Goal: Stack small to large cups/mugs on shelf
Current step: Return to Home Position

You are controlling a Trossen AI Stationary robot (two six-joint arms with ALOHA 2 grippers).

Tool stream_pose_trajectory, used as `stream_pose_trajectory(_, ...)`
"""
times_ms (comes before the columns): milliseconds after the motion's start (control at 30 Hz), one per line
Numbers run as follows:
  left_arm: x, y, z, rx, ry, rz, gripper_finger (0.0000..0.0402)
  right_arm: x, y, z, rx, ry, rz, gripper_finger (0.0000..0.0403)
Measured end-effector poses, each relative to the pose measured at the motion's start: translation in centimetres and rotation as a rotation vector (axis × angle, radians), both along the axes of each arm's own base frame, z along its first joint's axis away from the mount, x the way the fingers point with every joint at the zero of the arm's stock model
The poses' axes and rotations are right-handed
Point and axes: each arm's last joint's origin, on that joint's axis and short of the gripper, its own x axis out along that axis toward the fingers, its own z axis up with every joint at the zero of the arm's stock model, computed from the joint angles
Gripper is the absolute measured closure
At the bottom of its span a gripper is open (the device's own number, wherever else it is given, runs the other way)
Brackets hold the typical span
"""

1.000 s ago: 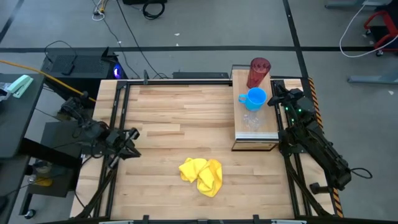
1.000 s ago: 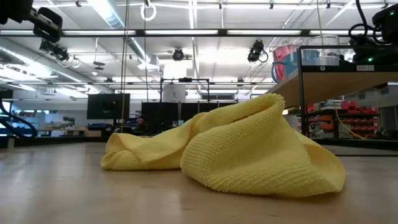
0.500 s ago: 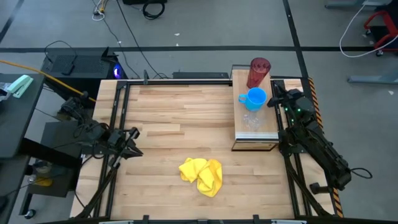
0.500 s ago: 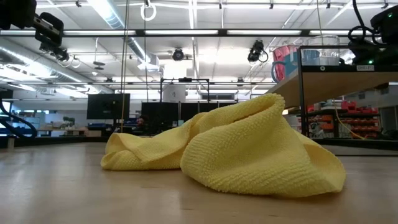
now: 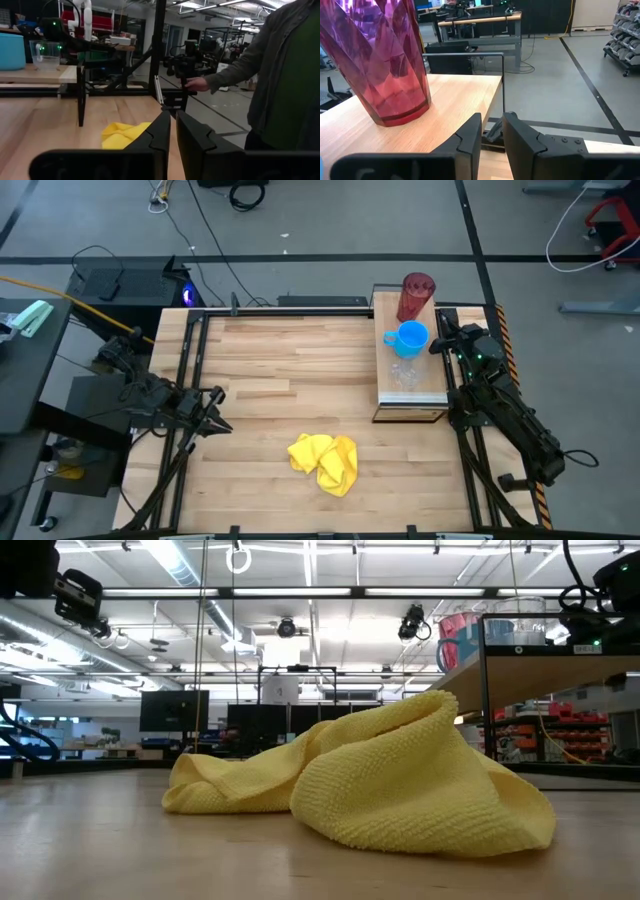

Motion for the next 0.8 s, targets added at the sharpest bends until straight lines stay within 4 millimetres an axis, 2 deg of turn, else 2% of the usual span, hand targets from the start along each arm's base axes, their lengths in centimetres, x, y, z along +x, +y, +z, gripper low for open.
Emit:
stream_pose_trajectory(267, 0.01, 0.0, -0.06, 0.009, 0.003, 0.0, 0.0372, 0.0, 0.0, 0.01, -0.001, -0.001, 0.0, 0.0318)
stream_pose_trajectory(800, 0.0, 0.0, -0.04, 0.01, 0.002, 0.001, 0.0365, 0.0, 0.0, 0.02, -0.001, -0.001, 0.0, 0.0318)
